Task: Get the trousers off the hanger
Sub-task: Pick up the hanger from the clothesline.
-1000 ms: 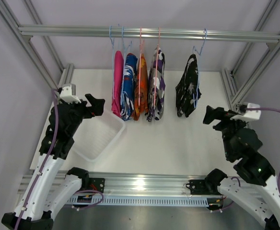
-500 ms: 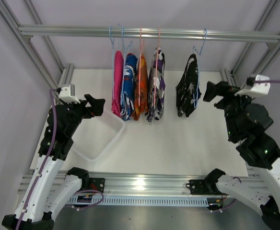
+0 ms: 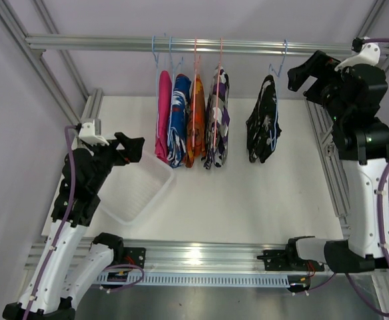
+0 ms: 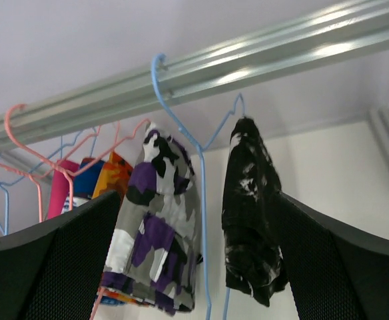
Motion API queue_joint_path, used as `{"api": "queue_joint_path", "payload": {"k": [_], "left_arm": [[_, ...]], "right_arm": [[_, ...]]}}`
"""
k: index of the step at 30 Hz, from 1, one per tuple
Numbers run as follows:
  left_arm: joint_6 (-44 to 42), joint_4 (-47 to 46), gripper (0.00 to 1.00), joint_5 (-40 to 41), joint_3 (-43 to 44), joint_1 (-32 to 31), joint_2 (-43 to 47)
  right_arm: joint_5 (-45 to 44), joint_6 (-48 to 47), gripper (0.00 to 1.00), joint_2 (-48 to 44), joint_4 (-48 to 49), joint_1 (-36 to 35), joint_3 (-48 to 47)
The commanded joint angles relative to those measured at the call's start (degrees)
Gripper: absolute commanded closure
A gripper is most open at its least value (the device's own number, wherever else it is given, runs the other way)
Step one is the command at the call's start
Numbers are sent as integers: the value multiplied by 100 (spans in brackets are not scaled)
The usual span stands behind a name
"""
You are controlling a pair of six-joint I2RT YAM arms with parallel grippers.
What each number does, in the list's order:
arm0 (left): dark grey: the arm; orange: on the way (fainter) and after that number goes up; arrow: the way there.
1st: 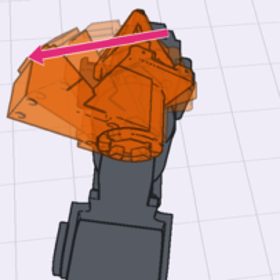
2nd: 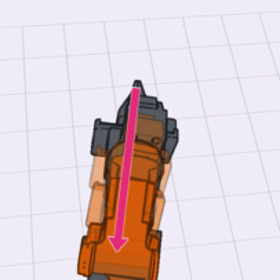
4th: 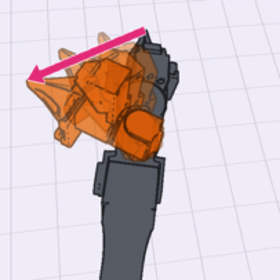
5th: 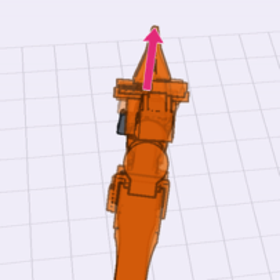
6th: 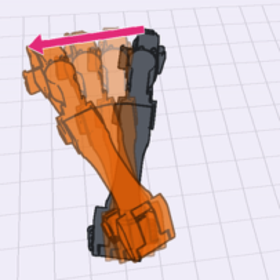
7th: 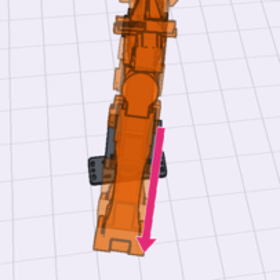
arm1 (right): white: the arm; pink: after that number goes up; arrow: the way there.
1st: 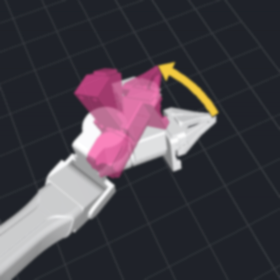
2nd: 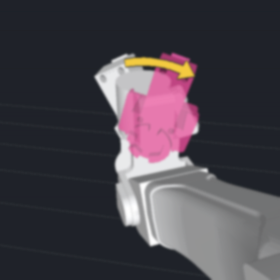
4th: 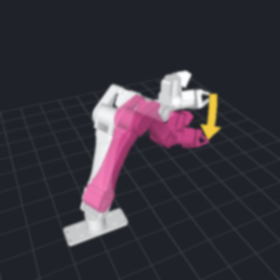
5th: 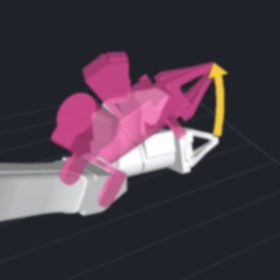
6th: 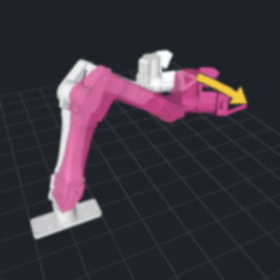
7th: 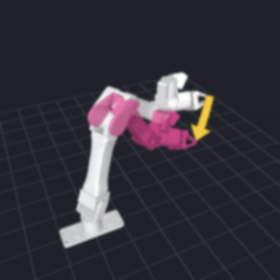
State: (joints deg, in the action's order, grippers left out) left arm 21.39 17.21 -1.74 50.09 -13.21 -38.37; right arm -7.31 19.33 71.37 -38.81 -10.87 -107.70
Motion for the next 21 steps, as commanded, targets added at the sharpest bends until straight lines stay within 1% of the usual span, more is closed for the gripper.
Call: {"api": "queue_joint_path", "payload": {"k": [1, 2, 4, 5, 7, 8, 11, 16, 21], "left_arm": [[-65, -192, 1, -46, 89, 64, 49], [-64, -192, 1, -63, 98, 64, 40], [-56, -209, 1, -90, 98, 64, 31], [-47, -210, 1, -99, 63, 64, 23], [-47, -209, 1, -116, 72, 64, 14], [-47, -210, 0, -116, 63, 64, 14], [-56, -209, 1, -99, 115, 64, 14], [-47, -236, 1, -169, 45, 64, -4], [-21, -262, 1, -292, 36, 56, -21]], "right_arm": [[1810, 580, 1, 359, -593, 559, -243], [2204, 641, 0, 464, -523, 647, -156], [2619, 860, 0, 561, -365, 901, -6], [3038, 940, 0, 597, -103, 955, 212], [3480, 1168, 0, 623, 205, 1026, 459], [3848, 1230, 0, 658, 485, 1200, 556], [4376, 1432, 1, 729, 961, 1307, 890], [4870, 1705, 0, 755, 1647, 1448, 1522], [5476, 2231, 1, 869, 2684, 1509, 2138]]}}
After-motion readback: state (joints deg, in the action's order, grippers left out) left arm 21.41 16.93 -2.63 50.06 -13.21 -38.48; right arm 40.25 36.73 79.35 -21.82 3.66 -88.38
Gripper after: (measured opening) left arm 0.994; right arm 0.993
